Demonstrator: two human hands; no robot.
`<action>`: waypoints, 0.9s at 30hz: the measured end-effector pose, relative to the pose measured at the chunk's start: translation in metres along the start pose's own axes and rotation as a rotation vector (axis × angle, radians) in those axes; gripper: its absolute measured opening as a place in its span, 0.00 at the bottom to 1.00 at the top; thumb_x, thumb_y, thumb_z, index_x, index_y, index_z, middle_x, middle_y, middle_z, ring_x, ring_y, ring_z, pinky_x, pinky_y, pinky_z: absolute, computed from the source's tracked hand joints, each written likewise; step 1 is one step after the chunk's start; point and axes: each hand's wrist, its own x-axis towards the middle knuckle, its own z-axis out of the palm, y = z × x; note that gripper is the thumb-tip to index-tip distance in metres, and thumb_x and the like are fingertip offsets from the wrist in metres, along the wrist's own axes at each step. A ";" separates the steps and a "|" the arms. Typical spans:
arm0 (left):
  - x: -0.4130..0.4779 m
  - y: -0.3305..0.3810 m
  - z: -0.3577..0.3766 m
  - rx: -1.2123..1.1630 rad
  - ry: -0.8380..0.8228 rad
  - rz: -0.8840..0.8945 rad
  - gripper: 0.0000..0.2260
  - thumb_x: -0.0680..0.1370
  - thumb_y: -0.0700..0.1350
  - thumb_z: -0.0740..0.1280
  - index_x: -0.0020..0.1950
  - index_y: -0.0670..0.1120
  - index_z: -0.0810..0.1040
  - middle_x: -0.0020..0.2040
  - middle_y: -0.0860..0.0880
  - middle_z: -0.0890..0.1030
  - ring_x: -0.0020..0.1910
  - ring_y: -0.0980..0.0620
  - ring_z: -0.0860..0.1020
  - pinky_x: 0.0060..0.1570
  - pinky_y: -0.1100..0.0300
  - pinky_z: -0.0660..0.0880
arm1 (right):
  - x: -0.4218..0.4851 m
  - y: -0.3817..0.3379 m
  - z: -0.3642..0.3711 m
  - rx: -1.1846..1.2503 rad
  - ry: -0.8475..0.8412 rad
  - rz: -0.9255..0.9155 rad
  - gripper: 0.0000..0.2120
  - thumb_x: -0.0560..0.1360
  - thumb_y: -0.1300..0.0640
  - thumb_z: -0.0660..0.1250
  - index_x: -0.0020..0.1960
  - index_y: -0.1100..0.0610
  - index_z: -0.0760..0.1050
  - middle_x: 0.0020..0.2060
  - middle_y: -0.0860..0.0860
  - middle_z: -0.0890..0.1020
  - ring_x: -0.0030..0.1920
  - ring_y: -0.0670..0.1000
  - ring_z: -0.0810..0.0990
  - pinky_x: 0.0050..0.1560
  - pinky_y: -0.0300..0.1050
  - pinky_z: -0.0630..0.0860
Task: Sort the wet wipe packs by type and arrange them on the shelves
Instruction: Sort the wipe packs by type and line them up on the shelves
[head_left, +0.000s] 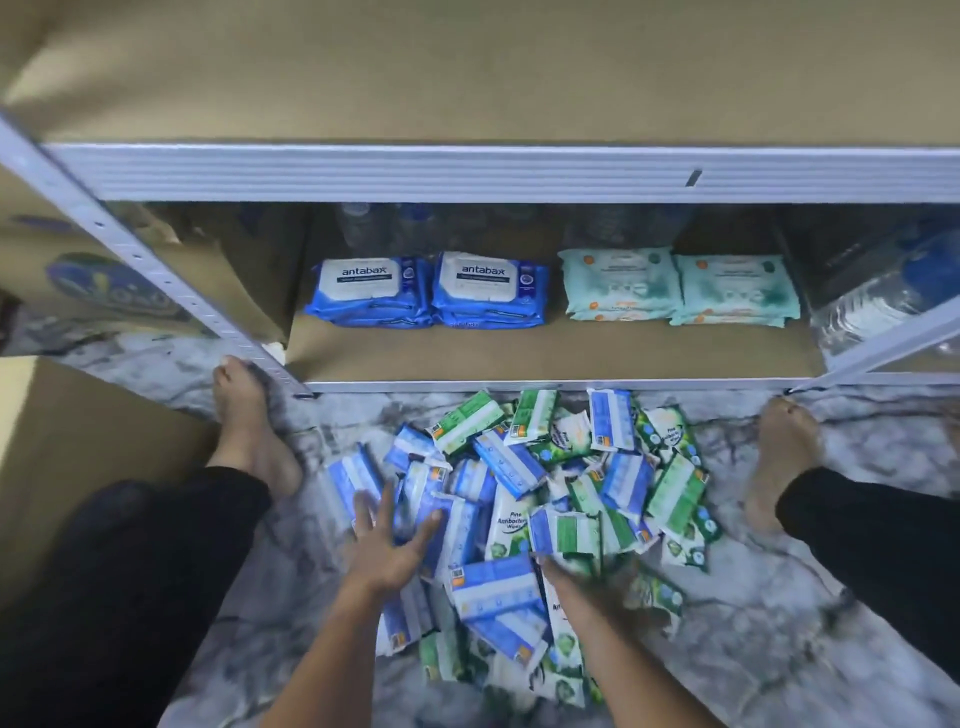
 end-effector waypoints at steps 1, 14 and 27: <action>0.000 0.001 0.011 0.044 -0.036 0.016 0.49 0.60 0.84 0.60 0.76 0.73 0.46 0.80 0.58 0.34 0.81 0.42 0.41 0.79 0.44 0.50 | 0.001 0.002 0.002 0.096 -0.048 0.081 0.74 0.49 0.15 0.67 0.79 0.44 0.32 0.80 0.62 0.46 0.77 0.73 0.49 0.74 0.75 0.51; -0.013 0.070 0.096 0.105 -0.035 -0.048 0.47 0.67 0.81 0.55 0.79 0.66 0.39 0.80 0.56 0.32 0.80 0.37 0.37 0.76 0.38 0.50 | 0.037 -0.010 -0.018 0.502 -0.091 0.114 0.63 0.57 0.27 0.77 0.79 0.41 0.42 0.80 0.61 0.53 0.75 0.71 0.60 0.69 0.76 0.62; -0.010 0.074 0.083 -0.025 -0.098 0.120 0.40 0.74 0.68 0.67 0.81 0.56 0.57 0.83 0.52 0.44 0.81 0.48 0.50 0.75 0.50 0.60 | 0.023 -0.016 -0.081 0.577 -0.147 0.039 0.70 0.54 0.22 0.68 0.82 0.51 0.39 0.81 0.59 0.41 0.79 0.67 0.45 0.76 0.72 0.49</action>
